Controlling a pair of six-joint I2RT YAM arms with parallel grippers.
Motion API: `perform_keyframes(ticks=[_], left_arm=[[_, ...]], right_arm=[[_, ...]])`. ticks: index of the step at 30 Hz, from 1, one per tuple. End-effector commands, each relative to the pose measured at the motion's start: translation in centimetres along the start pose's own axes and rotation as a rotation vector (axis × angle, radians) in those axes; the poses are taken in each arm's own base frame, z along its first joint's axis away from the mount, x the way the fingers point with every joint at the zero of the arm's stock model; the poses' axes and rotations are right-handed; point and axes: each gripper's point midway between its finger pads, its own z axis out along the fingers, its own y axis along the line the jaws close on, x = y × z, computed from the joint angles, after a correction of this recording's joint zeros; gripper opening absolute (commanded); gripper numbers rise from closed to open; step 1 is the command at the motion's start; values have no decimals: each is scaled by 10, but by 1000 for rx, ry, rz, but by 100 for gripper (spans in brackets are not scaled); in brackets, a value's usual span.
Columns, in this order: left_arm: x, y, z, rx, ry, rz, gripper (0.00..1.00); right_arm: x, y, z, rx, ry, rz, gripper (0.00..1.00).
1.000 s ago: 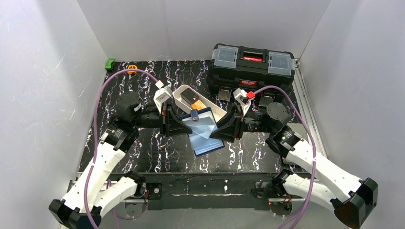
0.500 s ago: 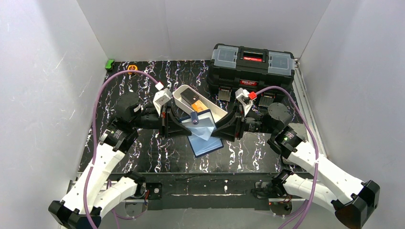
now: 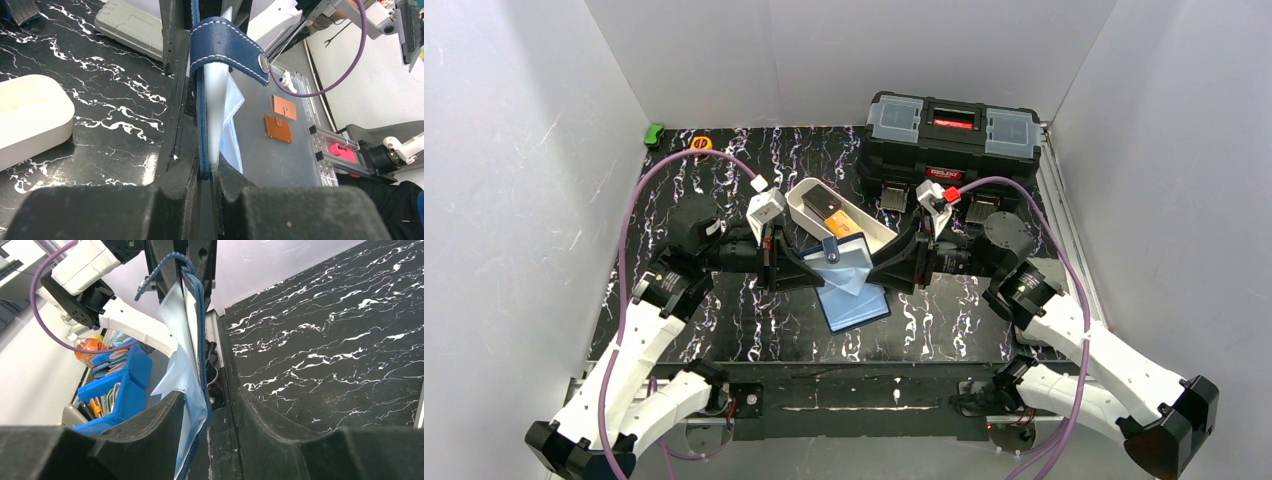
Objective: Put the credit cards into the card holder
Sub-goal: Open the card holder at the center of the board.
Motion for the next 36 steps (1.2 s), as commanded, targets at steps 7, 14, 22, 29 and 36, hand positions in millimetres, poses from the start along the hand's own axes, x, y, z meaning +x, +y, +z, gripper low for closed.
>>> perform_keyframes(ticks=[7, 14, 22, 29, 36], left_arm=[[-10, -12, -2, 29, -1, -23, 3], [-15, -19, 0, 86, 4, -93, 13], [-14, -21, 0, 104, 14, -102, 43], [-11, -18, -1, 80, 14, -44, 43], [-18, 3, -5, -100, -22, -12, 27]], right_arm=[[-29, 15, 6, -57, -83, -72, 50], [-28, 24, 17, -149, -45, -23, 28], [-32, 28, 14, -151, -65, -30, 2], [-30, 26, 13, -137, -65, -20, 1], [-22, 22, 15, -137, -32, 5, 1]])
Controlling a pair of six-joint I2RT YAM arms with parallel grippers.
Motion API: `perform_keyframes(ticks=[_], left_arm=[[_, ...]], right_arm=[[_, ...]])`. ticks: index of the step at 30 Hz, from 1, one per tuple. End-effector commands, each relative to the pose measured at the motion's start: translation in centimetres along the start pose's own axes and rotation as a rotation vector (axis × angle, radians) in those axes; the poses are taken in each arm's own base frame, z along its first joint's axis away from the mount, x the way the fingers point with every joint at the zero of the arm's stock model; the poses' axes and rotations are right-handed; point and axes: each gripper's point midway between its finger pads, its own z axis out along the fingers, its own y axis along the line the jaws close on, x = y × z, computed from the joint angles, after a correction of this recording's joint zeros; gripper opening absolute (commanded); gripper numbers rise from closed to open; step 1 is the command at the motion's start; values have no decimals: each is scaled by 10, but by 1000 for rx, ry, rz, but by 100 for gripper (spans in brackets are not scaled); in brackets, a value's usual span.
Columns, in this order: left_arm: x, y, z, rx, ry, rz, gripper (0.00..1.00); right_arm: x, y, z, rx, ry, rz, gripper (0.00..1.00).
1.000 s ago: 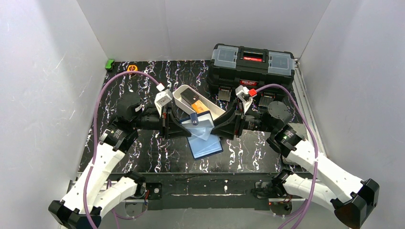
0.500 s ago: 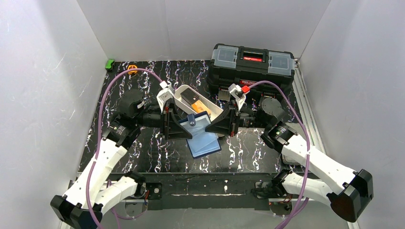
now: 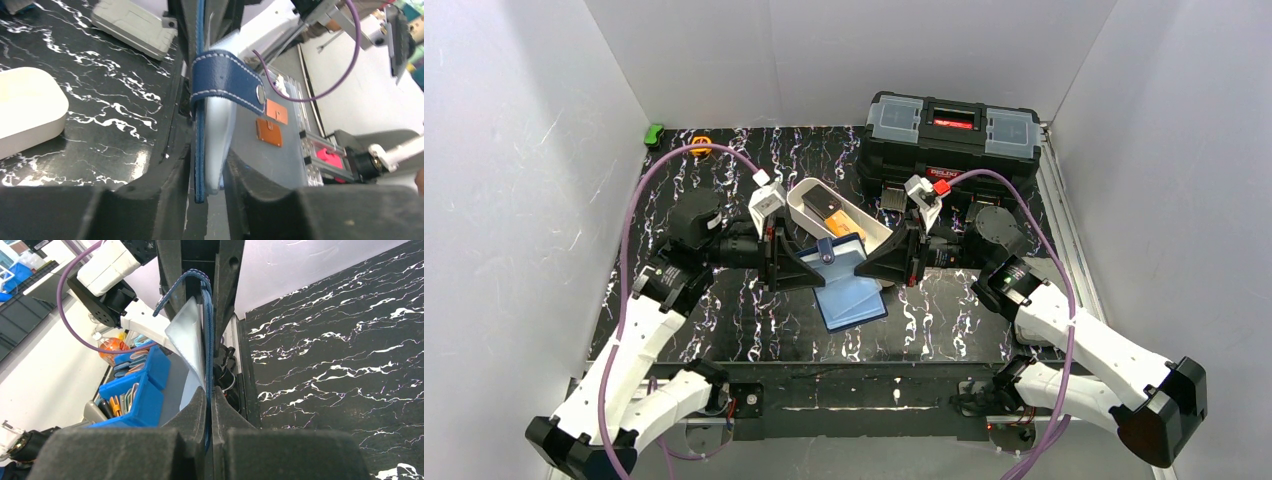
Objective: Put the credit cards into the card holder
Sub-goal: Open the card holder at the center of the board.
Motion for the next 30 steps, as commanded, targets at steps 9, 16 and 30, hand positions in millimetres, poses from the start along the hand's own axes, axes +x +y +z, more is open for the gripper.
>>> perform_keyframes(ticks=[9, 16, 30], left_arm=[[-17, 14, -3, -126, -53, 28, 9], [-20, 5, 3, -32, -24, 3, 20], [-20, -12, 1, 48, -5, 22, 36]], right_arm=[[-15, 16, 5, -67, -10, -29, 2], [-11, 19, 10, -96, 24, -14, 2], [-9, 11, 13, -59, 61, -3, 1]])
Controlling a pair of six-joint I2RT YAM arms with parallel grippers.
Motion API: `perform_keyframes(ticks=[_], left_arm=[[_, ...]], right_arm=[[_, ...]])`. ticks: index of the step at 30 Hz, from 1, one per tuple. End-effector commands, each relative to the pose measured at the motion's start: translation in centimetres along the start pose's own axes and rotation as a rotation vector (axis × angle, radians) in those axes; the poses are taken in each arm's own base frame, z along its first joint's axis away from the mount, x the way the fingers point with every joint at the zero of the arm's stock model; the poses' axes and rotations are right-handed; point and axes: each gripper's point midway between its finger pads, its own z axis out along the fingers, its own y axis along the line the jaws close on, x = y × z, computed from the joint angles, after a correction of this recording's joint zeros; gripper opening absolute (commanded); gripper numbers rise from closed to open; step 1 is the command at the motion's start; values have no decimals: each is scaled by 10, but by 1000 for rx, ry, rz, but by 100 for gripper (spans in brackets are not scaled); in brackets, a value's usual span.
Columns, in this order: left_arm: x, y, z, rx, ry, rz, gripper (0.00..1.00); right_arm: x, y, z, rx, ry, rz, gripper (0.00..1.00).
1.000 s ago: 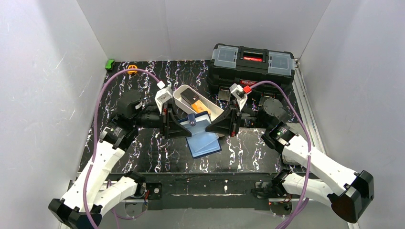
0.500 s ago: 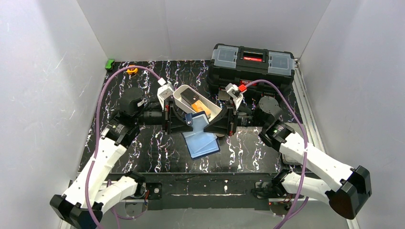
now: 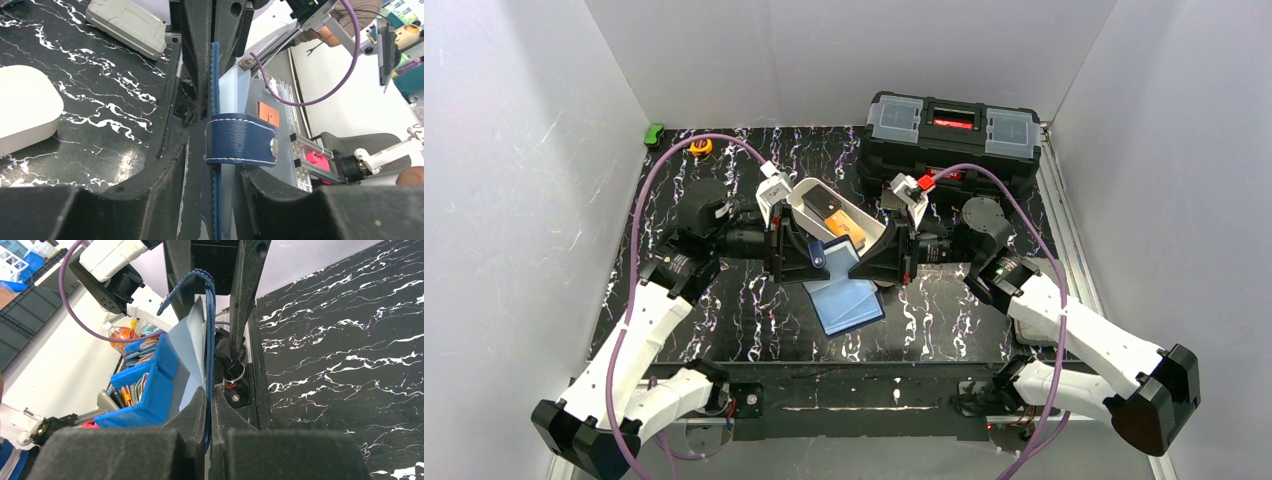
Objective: Put the credit cards into the card holder
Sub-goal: Open the card holder at the center of the board.
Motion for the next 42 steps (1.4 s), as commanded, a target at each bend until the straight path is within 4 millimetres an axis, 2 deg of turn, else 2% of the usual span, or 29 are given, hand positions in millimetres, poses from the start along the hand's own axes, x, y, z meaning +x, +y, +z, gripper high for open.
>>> perform_keyframes(ticks=[1, 6, 10, 16, 19, 22, 24, 25, 26, 27, 29, 30, 33, 35, 38, 42], left_arm=[[-8, -30, -6, 87, -2, 72, 39], [1, -41, -8, 138, 21, 80, 47], [1, -32, -4, 96, 9, 80, 45], [-6, 5, 0, -85, -32, 92, 33], [-6, 26, -4, -207, -32, 86, 23], [-7, 32, -7, -258, -25, 91, 16], [-5, 32, -8, -265, -19, 84, 5], [-2, 35, -9, -276, -16, 76, 0], [0, 37, -10, -290, -15, 70, 0], [3, 40, -11, -302, -13, 66, 0], [9, 43, -12, -314, -7, 65, 0], [11, 44, -13, -320, -5, 63, 0], [18, 49, -16, -338, 5, 65, 0], [25, 57, -18, -362, 21, 69, 0], [41, 73, -20, -398, 59, 60, 0], [65, 110, -27, -514, 120, 75, 0]], right_arm=[[-17, 9, 4, -5, -2, -52, 1], [-20, 3, 5, 24, 16, -49, 1], [-18, 3, 8, 10, 31, -39, 1], [-14, 4, 10, 1, 57, -26, 1], [-12, 4, 10, 2, 59, -27, 1], [-6, 3, 8, 1, 69, -26, 2], [-1, 0, 7, 7, 77, -25, 8], [2, -1, 6, 14, 82, -25, 16], [5, -4, 5, 28, 88, -22, 25], [8, -8, 4, 46, 95, -18, 35], [15, -15, 0, 86, 104, -11, 49], [20, -21, -2, 120, 107, -9, 52], [31, -37, -11, 212, 104, -8, 56], [31, -52, -18, 294, 83, 3, 58], [22, -75, -29, 407, 17, 35, 61], [7, -114, -37, 575, -53, 110, 62]])
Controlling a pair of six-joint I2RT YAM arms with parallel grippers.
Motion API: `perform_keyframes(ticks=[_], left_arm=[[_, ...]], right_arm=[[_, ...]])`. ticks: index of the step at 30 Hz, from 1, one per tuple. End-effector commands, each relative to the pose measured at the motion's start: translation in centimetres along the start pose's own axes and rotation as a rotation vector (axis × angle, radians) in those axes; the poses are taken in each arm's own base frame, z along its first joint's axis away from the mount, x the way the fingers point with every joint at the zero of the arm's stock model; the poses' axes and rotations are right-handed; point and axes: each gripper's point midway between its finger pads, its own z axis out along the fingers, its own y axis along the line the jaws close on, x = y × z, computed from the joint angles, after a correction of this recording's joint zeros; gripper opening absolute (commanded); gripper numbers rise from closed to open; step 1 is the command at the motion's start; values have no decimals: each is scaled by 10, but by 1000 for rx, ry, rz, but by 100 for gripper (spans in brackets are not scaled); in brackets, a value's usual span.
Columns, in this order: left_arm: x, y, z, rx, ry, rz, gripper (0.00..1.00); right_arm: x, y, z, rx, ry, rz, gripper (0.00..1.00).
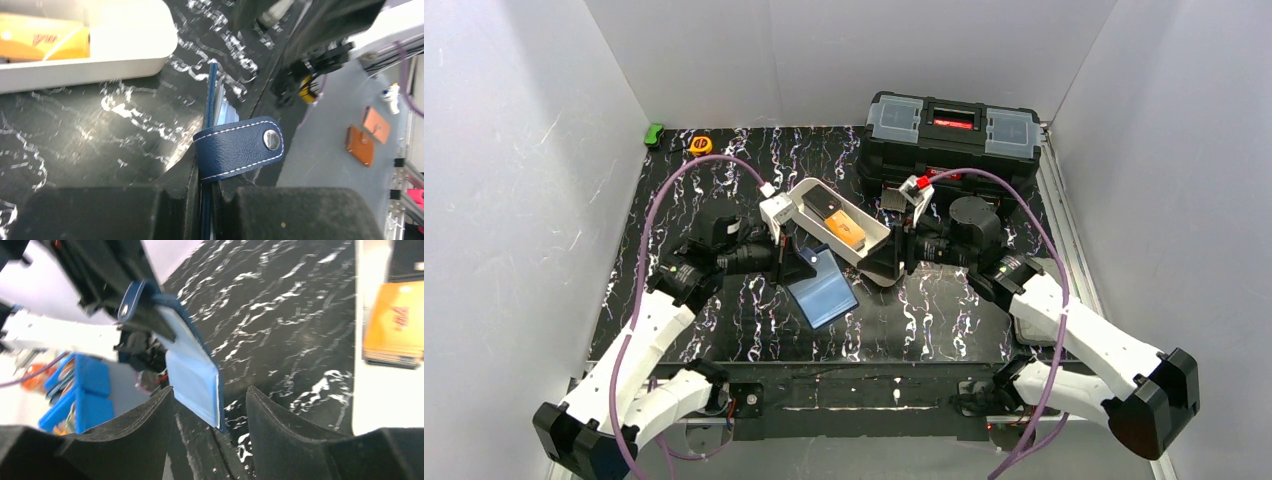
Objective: Put the credit cards into the card holder
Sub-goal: Open the card holder at the center of the board.
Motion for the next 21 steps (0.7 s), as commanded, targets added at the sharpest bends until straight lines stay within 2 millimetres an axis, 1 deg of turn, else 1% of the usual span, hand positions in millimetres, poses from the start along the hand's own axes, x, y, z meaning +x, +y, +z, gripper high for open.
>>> perform_keyframes(ticks=[1, 2, 5, 6, 7, 10, 13, 16, 19, 21], left_arm=[[28, 39, 4, -133, 77, 68, 0], [34, 47, 5, -151, 100, 100, 0], [55, 73, 8, -215, 176, 150, 0], [62, 81, 9, -228, 194, 152, 0], [67, 87, 11, -235, 206, 147, 0], [81, 98, 18, -215, 216, 97, 0], [95, 109, 21, -191, 213, -26, 0], [106, 123, 23, -171, 217, -182, 0], [118, 135, 30, -132, 236, -341, 0], [120, 137, 35, -73, 254, -425, 0]], right_arm=[[-28, -46, 7, 217, -106, 86, 62], [-34, -60, 10, 280, -123, 106, 63], [-29, -101, 16, 462, -83, 183, 67], [-31, -112, 20, 507, -80, 201, 68], [-28, -124, 26, 552, -63, 229, 70], [-25, -148, 41, 616, -51, 280, 73], [-24, -175, 50, 707, -63, 307, 75], [-21, -198, 58, 784, -54, 308, 78], [-16, -222, 62, 860, -53, 285, 82], [-12, -236, 66, 887, -53, 256, 83]])
